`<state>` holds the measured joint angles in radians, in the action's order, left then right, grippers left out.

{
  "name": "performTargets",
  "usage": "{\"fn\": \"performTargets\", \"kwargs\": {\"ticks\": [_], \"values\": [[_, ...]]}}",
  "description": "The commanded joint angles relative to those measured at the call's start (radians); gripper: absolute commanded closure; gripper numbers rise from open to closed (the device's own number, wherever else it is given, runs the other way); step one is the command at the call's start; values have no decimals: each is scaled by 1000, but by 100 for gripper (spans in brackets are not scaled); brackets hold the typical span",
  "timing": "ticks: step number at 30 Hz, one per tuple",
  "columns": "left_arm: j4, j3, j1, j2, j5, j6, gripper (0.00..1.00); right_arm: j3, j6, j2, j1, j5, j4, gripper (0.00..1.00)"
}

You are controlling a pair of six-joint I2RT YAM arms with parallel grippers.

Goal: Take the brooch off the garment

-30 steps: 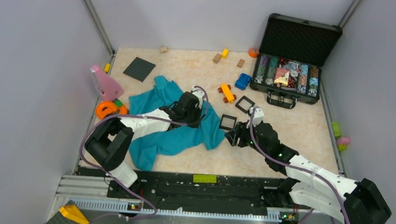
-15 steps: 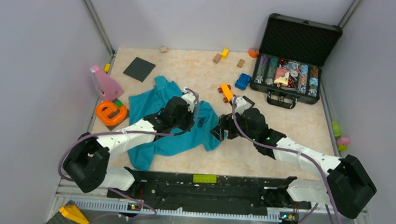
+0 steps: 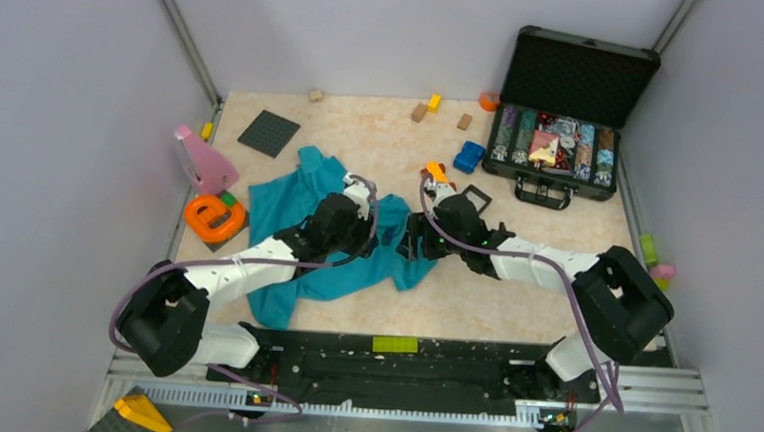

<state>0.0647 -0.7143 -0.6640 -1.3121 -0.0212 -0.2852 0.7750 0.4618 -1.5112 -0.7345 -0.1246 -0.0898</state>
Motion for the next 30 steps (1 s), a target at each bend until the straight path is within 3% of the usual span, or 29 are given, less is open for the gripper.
{"fn": "performTargets", "kwargs": {"ticks": [1,2,4,5,6,14,19,21,26,30], "values": [[-171,84,4,50,11,-91,48,-7,140,-40,25,-16,-120,32],[-175,98,7,61,-17,-111,38,-13,152,-53,26,-27,-143,33],[-160,122,8,86,-137,-191,9,-6,160,-89,26,-56,-169,37],[-137,130,12,100,-199,-243,2,3,162,-107,25,-62,-172,38],[-118,138,21,114,-223,-281,2,10,167,-128,26,-68,-181,40],[-224,230,134,216,11,-337,6,73,171,-223,26,-85,-221,55],[-225,235,139,241,89,-330,8,75,127,-226,23,-139,-292,91],[-202,224,139,245,103,-345,8,84,78,-212,15,-155,-292,100],[-164,212,141,267,140,-447,8,77,-81,-157,-40,-150,-288,100],[-173,221,141,272,175,-496,10,44,-112,-138,-74,-167,-330,100]]}}
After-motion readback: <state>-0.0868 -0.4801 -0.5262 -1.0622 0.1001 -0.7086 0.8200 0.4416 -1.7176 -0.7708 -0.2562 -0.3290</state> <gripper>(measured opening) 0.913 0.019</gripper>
